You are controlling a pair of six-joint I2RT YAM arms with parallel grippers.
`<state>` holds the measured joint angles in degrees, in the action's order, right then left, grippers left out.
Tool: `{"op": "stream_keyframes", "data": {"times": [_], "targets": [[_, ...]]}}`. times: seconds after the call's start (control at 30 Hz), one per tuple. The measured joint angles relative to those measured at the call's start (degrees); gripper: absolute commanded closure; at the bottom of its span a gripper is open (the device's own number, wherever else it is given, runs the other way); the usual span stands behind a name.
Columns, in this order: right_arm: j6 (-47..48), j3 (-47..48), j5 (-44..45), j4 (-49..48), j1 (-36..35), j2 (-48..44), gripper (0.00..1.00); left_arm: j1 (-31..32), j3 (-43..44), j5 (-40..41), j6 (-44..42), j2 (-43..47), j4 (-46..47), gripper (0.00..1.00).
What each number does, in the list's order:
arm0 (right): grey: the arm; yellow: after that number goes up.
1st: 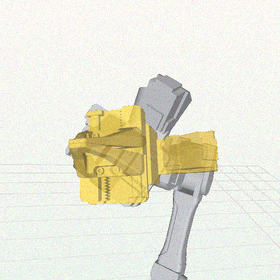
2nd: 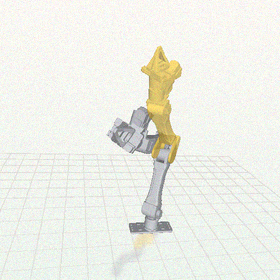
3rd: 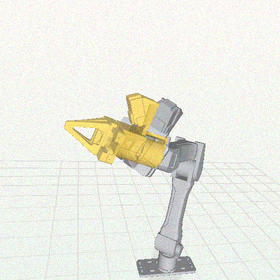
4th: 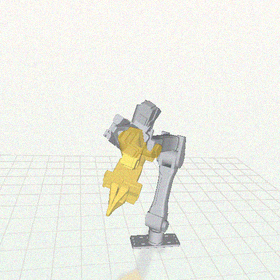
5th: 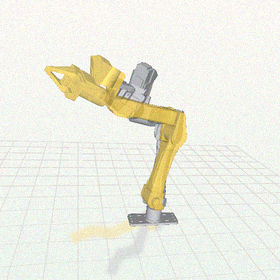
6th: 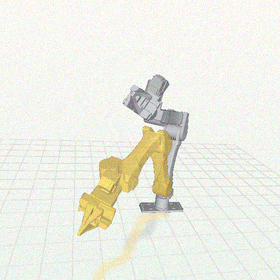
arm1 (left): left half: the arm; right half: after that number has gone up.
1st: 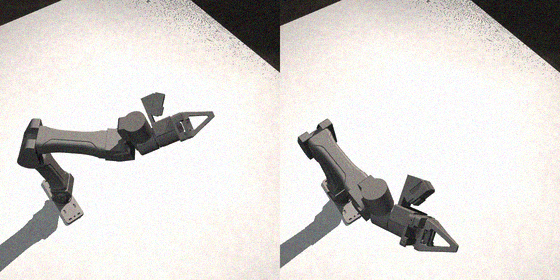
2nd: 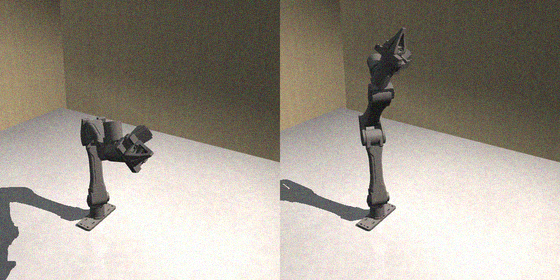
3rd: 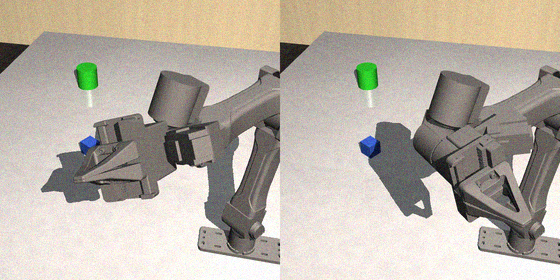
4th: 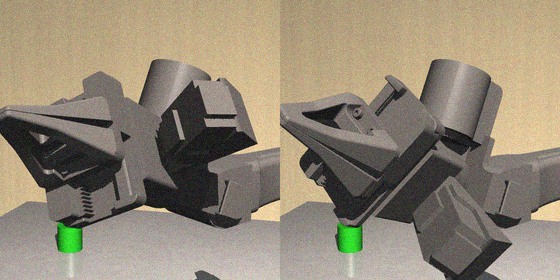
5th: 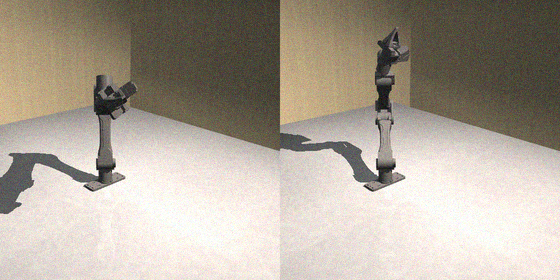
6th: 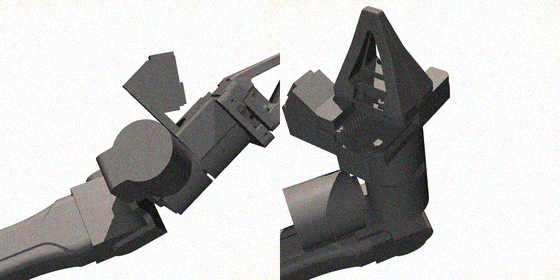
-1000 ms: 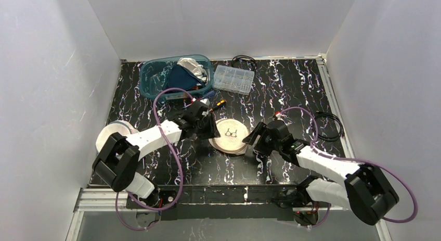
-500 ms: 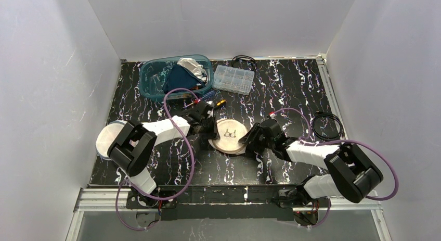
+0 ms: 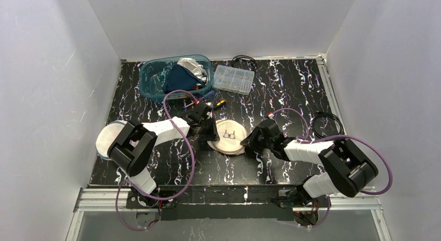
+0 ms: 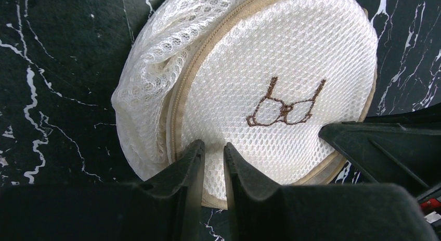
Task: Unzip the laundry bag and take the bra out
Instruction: Move the laundry bag to the center of the board.
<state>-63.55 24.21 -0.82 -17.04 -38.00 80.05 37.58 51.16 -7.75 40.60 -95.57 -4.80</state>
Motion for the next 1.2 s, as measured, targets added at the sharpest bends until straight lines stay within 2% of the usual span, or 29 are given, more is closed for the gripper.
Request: {"op": "stream_keyframes", "data": {"times": [0.3,0.57,0.73,0.93,1.2], "targets": [[1.03,-0.02,1.38,0.28,-0.28,0.0,0.97,0.02,0.33,-0.72,0.98,0.63,-0.85,0.7],[3.85,-0.07,4.57,3.3,0.46,-1.99,0.99,0.02,1.6,0.04,1.4,8.44,-6.97,0.68],[8.5,0.96,5.57,6.71,5.55,-3.1,0.99,-0.02,1.84,1.99,1.05,17.66,-11.54,0.66],[18.29,8.46,8.52,14.47,12.5,-1.07,0.99,-0.37,1.64,4.17,0.04,29.51,-17.07,0.65],[29.46,22.4,10.25,19.52,15.56,11.19,0.97,-0.42,-3.8,4.94,0.04,40.44,-20.59,0.64]]}}
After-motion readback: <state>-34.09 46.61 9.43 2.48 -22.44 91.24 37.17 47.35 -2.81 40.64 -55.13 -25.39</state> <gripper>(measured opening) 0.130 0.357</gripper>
